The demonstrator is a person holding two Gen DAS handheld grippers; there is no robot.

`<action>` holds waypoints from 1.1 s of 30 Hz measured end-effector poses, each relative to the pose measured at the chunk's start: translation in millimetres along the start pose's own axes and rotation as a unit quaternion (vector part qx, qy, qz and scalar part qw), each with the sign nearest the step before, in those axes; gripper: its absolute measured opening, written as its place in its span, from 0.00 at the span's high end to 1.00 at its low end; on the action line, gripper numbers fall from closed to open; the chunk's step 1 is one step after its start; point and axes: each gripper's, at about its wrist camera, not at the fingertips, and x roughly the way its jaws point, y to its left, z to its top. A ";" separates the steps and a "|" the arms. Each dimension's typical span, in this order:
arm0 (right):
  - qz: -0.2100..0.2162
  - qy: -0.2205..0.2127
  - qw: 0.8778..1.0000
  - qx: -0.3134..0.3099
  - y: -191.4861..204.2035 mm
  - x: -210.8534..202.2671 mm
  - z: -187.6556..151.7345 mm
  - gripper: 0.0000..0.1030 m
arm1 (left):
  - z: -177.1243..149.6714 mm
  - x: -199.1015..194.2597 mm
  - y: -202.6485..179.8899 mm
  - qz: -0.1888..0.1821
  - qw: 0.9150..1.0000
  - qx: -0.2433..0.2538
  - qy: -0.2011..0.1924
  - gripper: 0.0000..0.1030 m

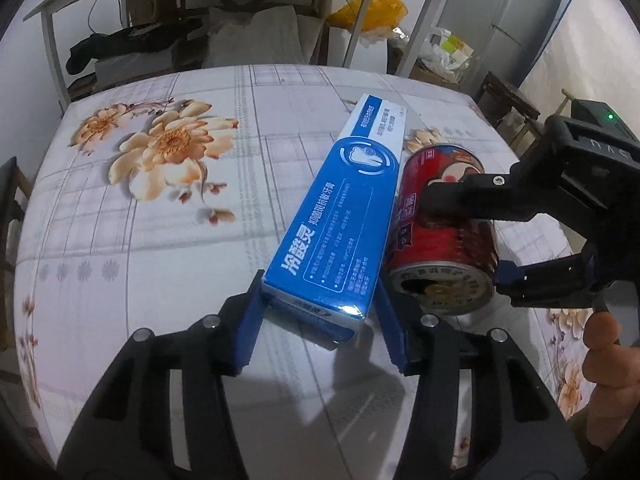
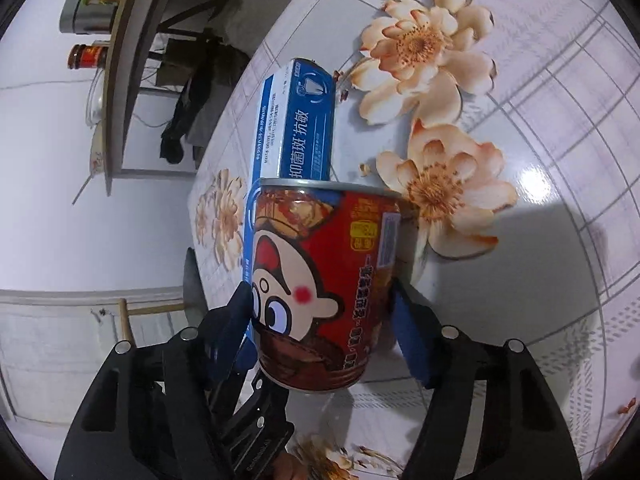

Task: Collect trash
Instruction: 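Grasp the red can with the right gripper while the left gripper grasps the blue toothpaste box, then lift the red can with the right gripper while the left gripper lifts the toothpaste box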

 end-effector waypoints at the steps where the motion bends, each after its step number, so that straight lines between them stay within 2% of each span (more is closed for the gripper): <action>1: -0.001 0.002 1.000 -0.003 -2.0 -3.0 -1.8 0.36 | -3.7 -3.1 -3.7 -0.003 1.000 0.000 0.002 0.52; 5: -0.003 0.033 0.999 -0.032 -20.6 -24.5 -21.0 0.36 | -30.6 -19.8 -24.2 -0.012 1.000 -0.001 0.014 0.53; 8: -0.017 0.050 0.996 -0.072 -34.9 -48.5 -45.0 0.36 | -58.8 -36.7 -39.6 -0.032 0.999 -0.012 0.018 0.53; 12: -0.044 0.049 0.991 -0.120 -51.5 -80.0 -80.2 0.36 | -104.3 -62.0 -60.7 -0.069 0.997 -0.042 0.017 0.54; 15: -0.074 0.022 0.985 -0.157 -59.8 -99.8 -104.9 0.36 | -130.5 -68.7 -72.0 -0.079 0.995 -0.063 0.019 0.54; 17: -0.097 -0.010 0.979 -0.181 -62.1 -108.9 -118.3 0.35 | -145.0 -74.8 -82.3 -0.068 0.995 -0.068 0.004 0.54; 19: -0.109 -0.028 0.976 -0.188 -67.5 -112.6 -126.0 0.30 | -152.2 -76.7 -86.2 -0.065 0.995 -0.079 -0.007 0.54; 23: -0.125 -0.063 0.970 -0.199 -74.1 -117.1 -138.2 0.29 | -157.5 -79.7 -92.2 -0.043 0.996 -0.075 -0.021 0.54; 27: -0.152 -0.105 0.957 -0.224 -75.1 -126.9 -142.7 0.30 | -158.7 -81.0 -91.9 -0.039 0.996 -0.076 -0.024 0.54; 28: -0.159 -0.113 0.953 -0.232 -71.1 -127.4 -142.8 0.34 | -158.0 -81.2 -90.5 -0.037 0.996 -0.077 -0.026 0.54; 29: -0.169 -0.123 0.947 -0.243 -68.5 -130.8 -144.2 0.37 | -158.7 -82.6 -89.3 -0.035 0.996 -0.076 -0.027 0.54; 33: -0.212 -0.147 0.927 -0.274 -60.4 -136.6 -152.2 0.38 | -162.5 -86.0 -86.8 -0.025 0.996 -0.074 -0.032 0.54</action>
